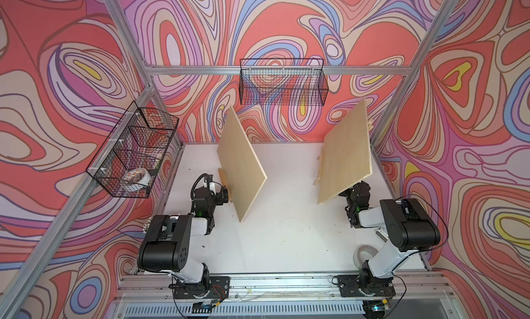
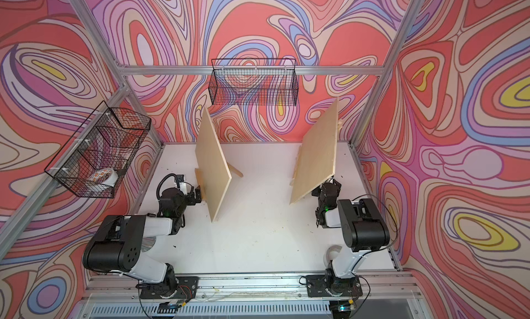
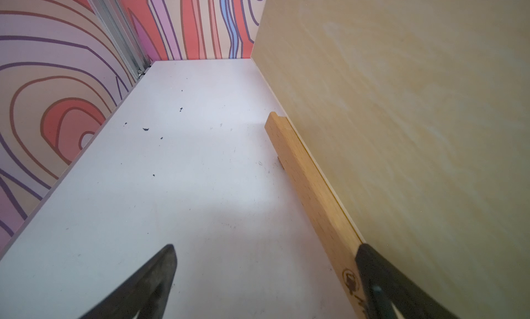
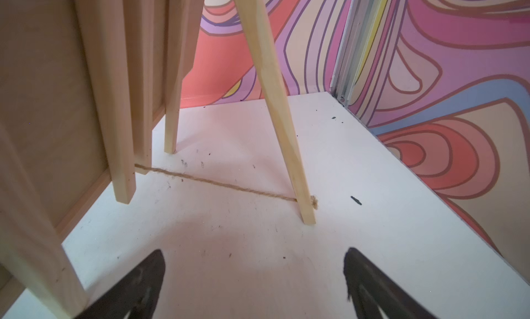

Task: Disassemble the easel
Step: Pick up the drawing board from the easel.

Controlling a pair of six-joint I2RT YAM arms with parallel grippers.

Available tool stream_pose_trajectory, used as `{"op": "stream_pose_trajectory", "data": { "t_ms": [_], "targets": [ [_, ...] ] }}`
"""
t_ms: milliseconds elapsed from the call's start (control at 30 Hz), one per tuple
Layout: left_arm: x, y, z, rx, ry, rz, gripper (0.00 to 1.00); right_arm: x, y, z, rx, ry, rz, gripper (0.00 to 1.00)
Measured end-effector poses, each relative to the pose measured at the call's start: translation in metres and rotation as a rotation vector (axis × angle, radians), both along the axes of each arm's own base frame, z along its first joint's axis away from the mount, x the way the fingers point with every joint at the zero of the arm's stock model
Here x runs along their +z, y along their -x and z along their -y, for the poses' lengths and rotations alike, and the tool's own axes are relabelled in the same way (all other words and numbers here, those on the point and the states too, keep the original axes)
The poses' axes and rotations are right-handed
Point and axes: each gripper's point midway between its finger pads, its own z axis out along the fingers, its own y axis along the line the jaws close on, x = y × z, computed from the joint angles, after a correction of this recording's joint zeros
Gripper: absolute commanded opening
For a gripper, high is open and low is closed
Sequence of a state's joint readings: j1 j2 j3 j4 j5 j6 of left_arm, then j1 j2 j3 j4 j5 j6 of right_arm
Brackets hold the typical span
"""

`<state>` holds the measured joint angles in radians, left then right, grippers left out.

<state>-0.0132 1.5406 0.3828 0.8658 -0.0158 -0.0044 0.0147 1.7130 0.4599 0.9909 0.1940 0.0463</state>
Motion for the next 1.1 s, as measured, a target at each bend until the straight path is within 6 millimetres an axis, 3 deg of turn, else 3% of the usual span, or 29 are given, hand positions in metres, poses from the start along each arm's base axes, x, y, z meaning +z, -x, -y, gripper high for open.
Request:
{"op": "stream_pose_trajectory", "data": {
  "t_ms": [1100],
  "targets": [
    [-0.0008, 0.0004, -0.0001, 0.000, 0.000, -0.003, 1.00, -0.0036, 0.0002, -0.0048, 0.029, 0.001, -0.016, 0.98]
  ]
}}
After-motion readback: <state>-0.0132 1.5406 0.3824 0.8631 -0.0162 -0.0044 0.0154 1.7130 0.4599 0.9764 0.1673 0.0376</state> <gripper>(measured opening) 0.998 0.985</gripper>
